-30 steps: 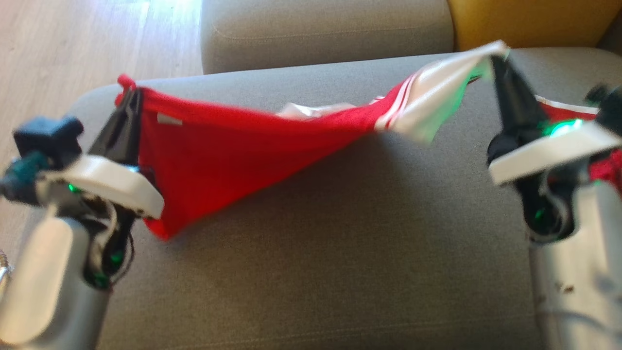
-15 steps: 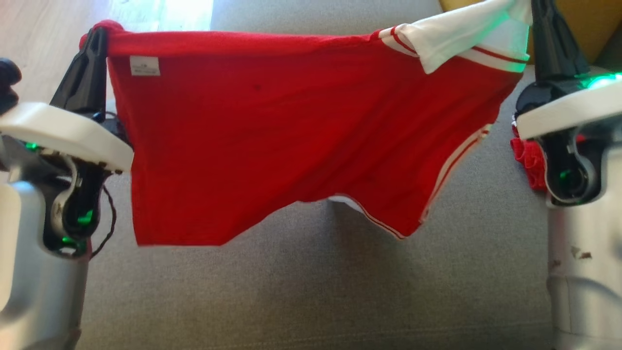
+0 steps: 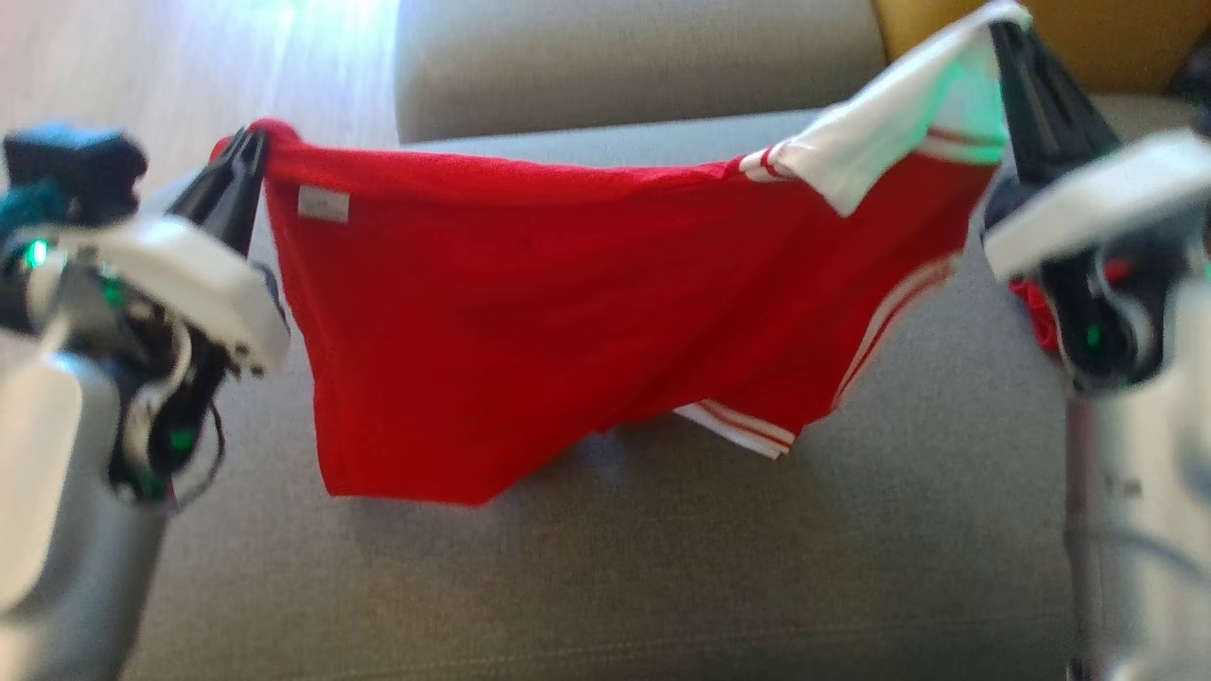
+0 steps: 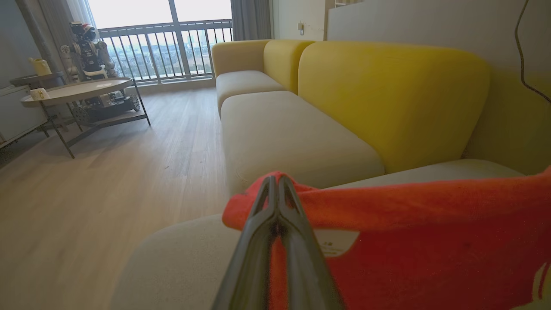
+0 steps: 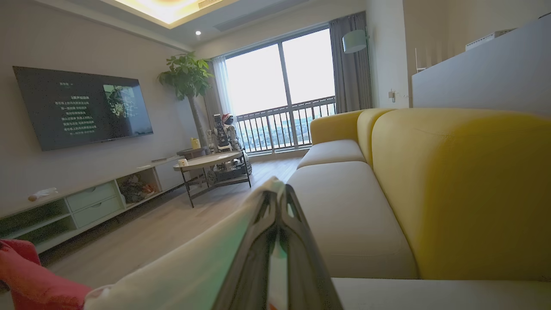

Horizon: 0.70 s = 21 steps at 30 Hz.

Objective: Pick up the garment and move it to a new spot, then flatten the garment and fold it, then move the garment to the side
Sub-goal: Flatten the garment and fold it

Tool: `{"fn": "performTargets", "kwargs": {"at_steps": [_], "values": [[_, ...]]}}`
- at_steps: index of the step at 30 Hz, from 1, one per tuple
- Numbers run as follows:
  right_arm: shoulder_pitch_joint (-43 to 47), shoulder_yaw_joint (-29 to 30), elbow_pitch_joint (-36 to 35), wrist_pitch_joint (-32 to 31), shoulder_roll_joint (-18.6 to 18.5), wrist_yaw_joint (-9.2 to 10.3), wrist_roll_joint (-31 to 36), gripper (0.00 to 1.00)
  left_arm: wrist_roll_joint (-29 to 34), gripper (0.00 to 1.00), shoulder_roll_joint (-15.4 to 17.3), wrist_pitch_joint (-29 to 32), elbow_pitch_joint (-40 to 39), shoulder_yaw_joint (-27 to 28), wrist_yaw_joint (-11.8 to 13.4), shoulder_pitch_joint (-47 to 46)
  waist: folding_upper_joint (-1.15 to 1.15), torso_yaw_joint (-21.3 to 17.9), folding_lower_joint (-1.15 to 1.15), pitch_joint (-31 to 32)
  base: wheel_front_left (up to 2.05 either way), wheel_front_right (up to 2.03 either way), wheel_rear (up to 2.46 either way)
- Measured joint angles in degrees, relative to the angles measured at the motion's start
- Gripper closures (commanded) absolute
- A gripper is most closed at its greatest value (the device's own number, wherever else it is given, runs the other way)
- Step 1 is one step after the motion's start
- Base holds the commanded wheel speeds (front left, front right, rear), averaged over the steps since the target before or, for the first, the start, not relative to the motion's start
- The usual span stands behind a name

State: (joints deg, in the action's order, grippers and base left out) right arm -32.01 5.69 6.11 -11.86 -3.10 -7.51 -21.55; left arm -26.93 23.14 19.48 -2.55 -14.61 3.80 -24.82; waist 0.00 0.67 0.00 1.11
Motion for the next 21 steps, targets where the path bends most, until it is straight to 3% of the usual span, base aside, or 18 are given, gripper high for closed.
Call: {"fn": "performTargets", "kwargs": {"at_steps": [4, 8, 11, 12, 15, 21], "values": [[-12.5, -1.1, 5.9, -3.7, -0.1, 0.00, 5.2, 1.00, 1.2, 1.00, 0.8, 2.7, 6.6, -1.9, -2.9, -11.2, 0.00, 0.1, 0.00, -4.3, 0.00, 0.00, 0.00], [-32.1, -1.5, 14.8, -1.6, -0.2, 0.00, 11.1, 1.00, 4.0, 1.00, -0.2, 1.4, 17.0, -2.9, -4.3, -29.2, 0.00, 0.3, 0.02, -10.3, 0.00, 0.00, 0.00], [-45.2, 1.3, 22.8, 4.2, -0.3, 0.00, 14.1, 1.00, 7.0, 1.00, -1.6, -4.3, 25.1, -2.2, -3.1, -41.7, 0.00, 0.4, 0.02, -15.0, 0.00, 0.00, 0.00], [-45.2, 1.3, 22.8, 4.2, -0.3, 0.00, 14.1, 1.00, 7.0, 1.00, -1.6, -4.3, 25.1, -2.2, -3.1, -41.7, 0.00, 0.4, 0.02, -15.0, 0.00, 0.00, 0.00], [-54.1, 5.3, 30.0, 12.0, -0.6, 0.00, 16.6, 1.00, 9.3, 1.00, -3.5, -12.0, 32.5, -0.9, -1.1, -51.7, 0.00, 0.4, 0.03, -19.5, 0.00, 0.00, 0.00], [-58.1, 6.8, 42.1, 23.5, -0.7, 0.00, 18.9, 1.00, 10.7, 1.00, -6.7, -24.0, 44.6, -0.8, -0.2, -57.6, -0.01, 0.7, 0.04, -25.2, 0.00, 0.00, 0.00]]}}
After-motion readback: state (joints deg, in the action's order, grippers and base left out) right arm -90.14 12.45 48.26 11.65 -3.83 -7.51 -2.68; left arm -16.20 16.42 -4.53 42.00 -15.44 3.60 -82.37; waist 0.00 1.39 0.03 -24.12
